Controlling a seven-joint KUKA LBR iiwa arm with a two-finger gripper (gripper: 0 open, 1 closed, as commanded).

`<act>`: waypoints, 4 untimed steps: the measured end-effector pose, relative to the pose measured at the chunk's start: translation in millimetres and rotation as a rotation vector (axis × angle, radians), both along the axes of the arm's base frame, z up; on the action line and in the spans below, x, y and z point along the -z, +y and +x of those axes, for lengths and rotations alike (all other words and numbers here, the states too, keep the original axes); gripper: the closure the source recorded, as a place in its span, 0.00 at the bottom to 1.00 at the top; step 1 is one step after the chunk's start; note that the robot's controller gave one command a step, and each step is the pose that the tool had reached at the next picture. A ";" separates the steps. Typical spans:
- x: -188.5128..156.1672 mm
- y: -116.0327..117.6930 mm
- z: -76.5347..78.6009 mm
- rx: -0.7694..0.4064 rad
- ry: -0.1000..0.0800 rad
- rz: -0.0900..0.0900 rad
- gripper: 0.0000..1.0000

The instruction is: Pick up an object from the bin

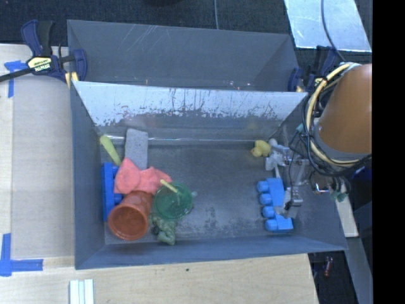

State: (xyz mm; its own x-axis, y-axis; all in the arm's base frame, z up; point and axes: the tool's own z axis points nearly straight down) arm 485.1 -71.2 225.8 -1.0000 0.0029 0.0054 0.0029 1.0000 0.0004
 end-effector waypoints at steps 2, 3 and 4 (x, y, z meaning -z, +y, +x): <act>17.7 72.8 18.4 -0.036 -0.007 0.000 0.00; 1.1 77.6 21.4 -0.100 -0.012 -0.004 0.00; 7.4 143.8 29.3 -0.084 -0.013 -0.001 0.00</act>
Offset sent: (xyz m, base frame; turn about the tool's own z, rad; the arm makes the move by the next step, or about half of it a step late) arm 0.0175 0.0726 -0.0177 -0.0358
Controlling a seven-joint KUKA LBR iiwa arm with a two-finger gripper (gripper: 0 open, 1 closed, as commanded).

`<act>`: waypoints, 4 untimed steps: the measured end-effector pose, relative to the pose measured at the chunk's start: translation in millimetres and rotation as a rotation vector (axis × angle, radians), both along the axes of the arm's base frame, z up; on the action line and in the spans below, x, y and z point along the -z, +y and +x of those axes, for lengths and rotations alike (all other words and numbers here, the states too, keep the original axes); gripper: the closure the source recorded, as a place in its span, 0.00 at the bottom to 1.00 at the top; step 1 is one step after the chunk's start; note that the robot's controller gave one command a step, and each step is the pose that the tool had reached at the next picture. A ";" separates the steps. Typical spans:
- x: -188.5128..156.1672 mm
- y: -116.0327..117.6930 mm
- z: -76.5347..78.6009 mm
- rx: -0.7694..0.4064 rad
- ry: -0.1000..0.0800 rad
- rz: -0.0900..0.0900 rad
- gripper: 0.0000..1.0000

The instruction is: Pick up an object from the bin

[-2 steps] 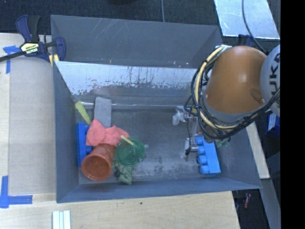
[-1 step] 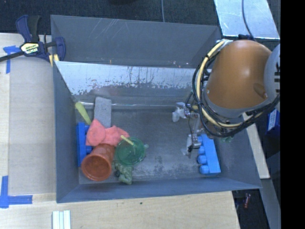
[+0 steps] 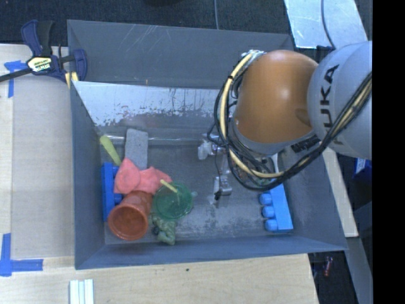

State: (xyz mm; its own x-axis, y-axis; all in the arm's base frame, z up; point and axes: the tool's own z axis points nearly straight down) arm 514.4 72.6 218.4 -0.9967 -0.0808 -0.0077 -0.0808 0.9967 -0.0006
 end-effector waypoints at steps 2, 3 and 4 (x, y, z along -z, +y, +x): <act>54.0 71.6 15.9 -0.068 -0.007 0.001 0.00; 127.0 73.2 -7.7 -0.012 -0.016 0.000 0.00; 120.4 76.0 -24.6 -0.072 -0.017 0.002 0.00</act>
Offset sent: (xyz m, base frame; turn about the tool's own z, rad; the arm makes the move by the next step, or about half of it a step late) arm 0.0183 0.0954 -0.0818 -0.0926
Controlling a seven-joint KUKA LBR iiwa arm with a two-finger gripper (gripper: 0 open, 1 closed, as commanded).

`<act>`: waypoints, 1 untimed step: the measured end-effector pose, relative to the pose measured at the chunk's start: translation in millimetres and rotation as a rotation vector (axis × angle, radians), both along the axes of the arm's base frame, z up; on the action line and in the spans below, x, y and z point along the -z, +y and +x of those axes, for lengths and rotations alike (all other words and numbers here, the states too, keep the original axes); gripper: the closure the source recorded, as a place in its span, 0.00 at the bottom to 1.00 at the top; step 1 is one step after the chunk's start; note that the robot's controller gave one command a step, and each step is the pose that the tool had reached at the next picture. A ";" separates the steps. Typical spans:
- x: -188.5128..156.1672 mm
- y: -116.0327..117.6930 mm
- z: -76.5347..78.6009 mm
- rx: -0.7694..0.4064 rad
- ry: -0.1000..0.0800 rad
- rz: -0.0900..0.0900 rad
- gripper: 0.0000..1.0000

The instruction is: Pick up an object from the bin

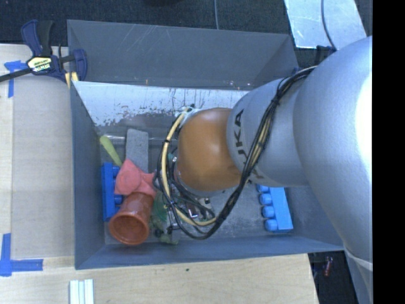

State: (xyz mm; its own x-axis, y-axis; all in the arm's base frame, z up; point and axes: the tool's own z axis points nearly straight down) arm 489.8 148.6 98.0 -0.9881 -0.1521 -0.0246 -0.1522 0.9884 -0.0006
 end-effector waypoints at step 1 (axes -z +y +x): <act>-28.0 -24.1 20.2 0.060 0.004 -0.001 0.00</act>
Offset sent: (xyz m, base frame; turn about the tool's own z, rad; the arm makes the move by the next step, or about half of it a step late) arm 0.0291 -0.0574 -0.0278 -0.0721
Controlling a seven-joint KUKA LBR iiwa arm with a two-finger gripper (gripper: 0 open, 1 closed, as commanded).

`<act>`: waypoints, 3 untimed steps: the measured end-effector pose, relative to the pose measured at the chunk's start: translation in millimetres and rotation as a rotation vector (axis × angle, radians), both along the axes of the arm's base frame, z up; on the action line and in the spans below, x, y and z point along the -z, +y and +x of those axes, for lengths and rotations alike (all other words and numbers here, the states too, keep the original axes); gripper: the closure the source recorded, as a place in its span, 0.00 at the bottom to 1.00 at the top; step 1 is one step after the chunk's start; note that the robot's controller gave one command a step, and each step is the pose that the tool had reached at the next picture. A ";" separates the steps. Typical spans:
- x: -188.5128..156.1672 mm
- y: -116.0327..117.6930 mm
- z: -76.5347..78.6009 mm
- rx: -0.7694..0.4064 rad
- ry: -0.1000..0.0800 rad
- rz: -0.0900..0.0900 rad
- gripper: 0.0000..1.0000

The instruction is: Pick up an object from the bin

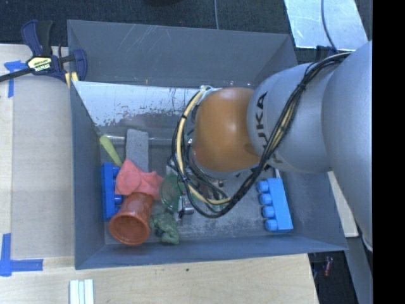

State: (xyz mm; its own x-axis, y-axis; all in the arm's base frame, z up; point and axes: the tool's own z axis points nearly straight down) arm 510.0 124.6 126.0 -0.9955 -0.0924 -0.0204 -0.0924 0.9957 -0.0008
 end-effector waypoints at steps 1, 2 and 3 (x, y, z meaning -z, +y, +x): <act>33.5 -23.5 9.1 -0.097 -0.005 0.000 0.00; 30.7 -64.7 7.1 -0.069 -0.009 -0.001 0.00; -27.5 -49.4 6.3 -0.157 -0.002 -0.002 0.00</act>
Offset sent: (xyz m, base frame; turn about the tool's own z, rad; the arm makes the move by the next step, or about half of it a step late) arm 0.0075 -0.0646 -0.0295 -0.0719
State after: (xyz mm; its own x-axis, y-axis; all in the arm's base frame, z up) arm 516.3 75.2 153.5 -0.9687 -0.2472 -0.0219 -0.2472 0.9690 -0.0034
